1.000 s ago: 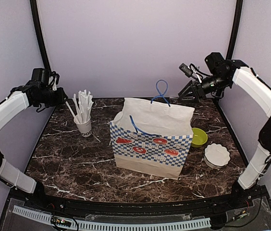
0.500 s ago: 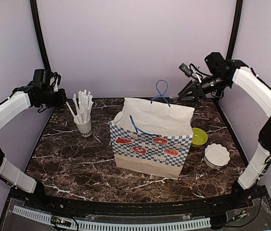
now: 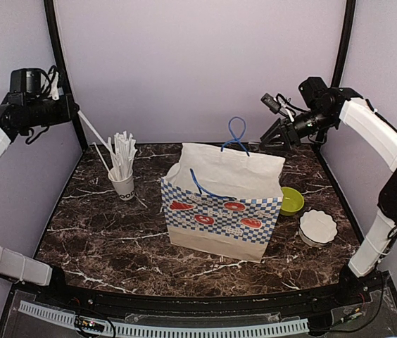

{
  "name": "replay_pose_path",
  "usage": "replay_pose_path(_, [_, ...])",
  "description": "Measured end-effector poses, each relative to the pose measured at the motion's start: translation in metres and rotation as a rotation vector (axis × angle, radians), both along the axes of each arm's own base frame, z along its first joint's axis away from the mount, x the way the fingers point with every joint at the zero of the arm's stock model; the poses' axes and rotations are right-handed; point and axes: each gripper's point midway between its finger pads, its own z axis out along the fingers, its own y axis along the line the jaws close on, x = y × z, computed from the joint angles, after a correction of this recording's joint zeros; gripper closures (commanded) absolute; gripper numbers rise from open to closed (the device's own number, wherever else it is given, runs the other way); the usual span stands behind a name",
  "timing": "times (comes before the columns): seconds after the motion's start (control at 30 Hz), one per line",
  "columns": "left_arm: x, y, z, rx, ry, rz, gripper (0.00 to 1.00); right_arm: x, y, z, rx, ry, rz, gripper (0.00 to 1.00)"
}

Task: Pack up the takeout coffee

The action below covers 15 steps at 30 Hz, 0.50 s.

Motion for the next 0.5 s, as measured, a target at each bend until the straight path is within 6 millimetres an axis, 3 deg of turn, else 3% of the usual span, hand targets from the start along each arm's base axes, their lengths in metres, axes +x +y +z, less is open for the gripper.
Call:
replay_pose_path(0.13, [-0.038, 0.0, 0.076, -0.007, -0.165, -0.026, 1.0, 0.001, 0.001, -0.002, -0.002, 0.005, 0.003, 0.33])
replay_pose_path(0.27, [-0.071, -0.013, 0.132, -0.037, -0.304, -0.119, 1.0, 0.003, 0.002, -0.001, -0.004, 0.002, 0.001, 0.33])
replay_pose_path(0.33, [-0.083, -0.025, 0.15, -0.073, -0.354, -0.193, 1.0, 0.003, 0.001, -0.002, -0.007, 0.001, 0.0, 0.33])
replay_pose_path(0.5, [-0.099, -0.074, 0.168, -0.222, -0.385, -0.437, 1.0, 0.005, 0.0, -0.004, -0.02, -0.003, -0.009, 0.33])
